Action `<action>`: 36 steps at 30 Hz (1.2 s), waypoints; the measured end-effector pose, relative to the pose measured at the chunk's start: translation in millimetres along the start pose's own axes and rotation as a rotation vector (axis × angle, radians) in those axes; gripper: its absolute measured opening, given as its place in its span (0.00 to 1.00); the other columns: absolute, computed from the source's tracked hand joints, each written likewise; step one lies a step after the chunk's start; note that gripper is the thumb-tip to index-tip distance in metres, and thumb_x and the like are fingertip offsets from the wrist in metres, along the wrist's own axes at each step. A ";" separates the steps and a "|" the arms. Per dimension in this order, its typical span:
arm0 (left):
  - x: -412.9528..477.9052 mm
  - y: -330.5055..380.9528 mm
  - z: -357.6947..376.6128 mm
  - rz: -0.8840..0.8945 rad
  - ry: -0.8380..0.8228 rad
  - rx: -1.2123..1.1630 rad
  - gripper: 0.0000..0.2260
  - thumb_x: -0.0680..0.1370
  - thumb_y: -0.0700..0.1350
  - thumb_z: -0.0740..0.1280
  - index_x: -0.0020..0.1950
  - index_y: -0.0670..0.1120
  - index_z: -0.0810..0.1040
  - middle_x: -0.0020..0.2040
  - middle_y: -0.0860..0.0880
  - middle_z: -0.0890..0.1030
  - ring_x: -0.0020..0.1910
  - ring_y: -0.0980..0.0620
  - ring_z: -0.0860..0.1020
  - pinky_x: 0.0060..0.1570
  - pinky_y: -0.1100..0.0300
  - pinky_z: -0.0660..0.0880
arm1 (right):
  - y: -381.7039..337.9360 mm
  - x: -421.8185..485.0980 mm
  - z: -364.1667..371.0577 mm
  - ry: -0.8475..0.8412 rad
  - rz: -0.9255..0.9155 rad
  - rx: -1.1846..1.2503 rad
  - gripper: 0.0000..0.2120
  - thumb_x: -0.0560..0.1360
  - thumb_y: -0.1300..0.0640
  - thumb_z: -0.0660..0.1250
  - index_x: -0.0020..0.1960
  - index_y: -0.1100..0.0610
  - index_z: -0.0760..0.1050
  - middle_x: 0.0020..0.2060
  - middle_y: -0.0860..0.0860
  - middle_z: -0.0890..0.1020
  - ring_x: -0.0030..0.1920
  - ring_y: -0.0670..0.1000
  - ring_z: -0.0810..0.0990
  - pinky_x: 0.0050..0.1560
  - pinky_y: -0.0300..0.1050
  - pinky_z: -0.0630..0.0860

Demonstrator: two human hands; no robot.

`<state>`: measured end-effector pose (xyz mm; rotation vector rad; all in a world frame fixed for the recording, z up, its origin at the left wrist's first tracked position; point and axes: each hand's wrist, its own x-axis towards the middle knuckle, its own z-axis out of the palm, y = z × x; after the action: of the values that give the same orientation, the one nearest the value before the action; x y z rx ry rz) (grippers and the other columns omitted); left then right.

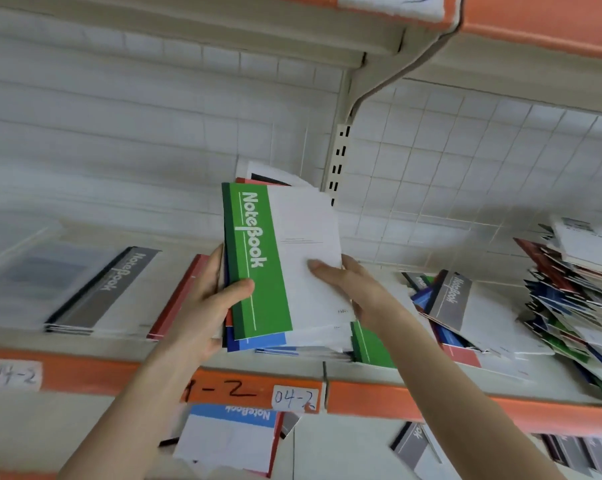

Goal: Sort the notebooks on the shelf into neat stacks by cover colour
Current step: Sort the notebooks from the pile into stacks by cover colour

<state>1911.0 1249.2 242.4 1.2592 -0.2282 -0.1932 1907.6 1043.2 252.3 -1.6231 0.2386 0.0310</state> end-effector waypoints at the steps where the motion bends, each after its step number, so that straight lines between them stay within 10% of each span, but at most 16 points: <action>1: 0.1 3.5 -12.4 0.012 0.003 0.006 0.24 0.77 0.32 0.60 0.58 0.62 0.71 0.50 0.57 0.81 0.52 0.51 0.79 0.43 0.51 0.75 | -2.5 3.7 10.9 -0.050 0.028 0.004 0.37 0.58 0.42 0.78 0.63 0.52 0.72 0.54 0.49 0.82 0.54 0.53 0.81 0.58 0.54 0.76; 8: -2.1 35.6 -110.9 -0.005 0.041 0.025 0.25 0.76 0.33 0.62 0.59 0.65 0.71 0.52 0.58 0.82 0.55 0.49 0.78 0.53 0.43 0.74 | -8.3 19.9 111.6 0.002 -0.010 0.114 0.31 0.68 0.57 0.75 0.66 0.49 0.64 0.55 0.48 0.80 0.48 0.52 0.82 0.53 0.62 0.77; 12: -3.1 49.8 -167.3 0.008 0.066 0.034 0.25 0.77 0.33 0.61 0.53 0.67 0.71 0.47 0.62 0.83 0.52 0.53 0.79 0.47 0.50 0.74 | -10.5 31.9 172.0 0.002 0.003 0.252 0.47 0.69 0.60 0.73 0.76 0.43 0.46 0.67 0.46 0.72 0.55 0.51 0.80 0.45 0.48 0.80; 18: -6.3 64.6 -238.2 0.005 0.074 0.044 0.23 0.77 0.33 0.61 0.51 0.65 0.70 0.39 0.63 0.83 0.38 0.60 0.81 0.33 0.57 0.76 | -12.1 45.4 248.7 -0.091 0.064 0.175 0.31 0.63 0.56 0.77 0.63 0.59 0.71 0.52 0.56 0.83 0.49 0.56 0.83 0.53 0.62 0.77; 24: -2.0 72.9 -286.6 0.000 0.067 0.053 0.23 0.77 0.32 0.60 0.62 0.59 0.70 0.49 0.59 0.81 0.46 0.56 0.80 0.39 0.56 0.76 | -4.5 54.3 291.7 0.023 -0.013 0.206 0.39 0.69 0.64 0.73 0.74 0.49 0.59 0.53 0.49 0.81 0.43 0.48 0.83 0.36 0.41 0.79; 36: 9.5 76.4 -321.8 0.106 0.056 0.095 0.25 0.73 0.31 0.65 0.63 0.55 0.70 0.50 0.56 0.83 0.47 0.59 0.82 0.44 0.62 0.79 | -19.0 56.6 325.0 0.088 0.045 0.210 0.14 0.70 0.67 0.71 0.54 0.67 0.75 0.49 0.60 0.83 0.46 0.59 0.82 0.49 0.57 0.79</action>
<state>2010.2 1564.3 222.9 1.3414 -0.2572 -0.0564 2006.9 1358.1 239.1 -1.4113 0.3347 -0.0306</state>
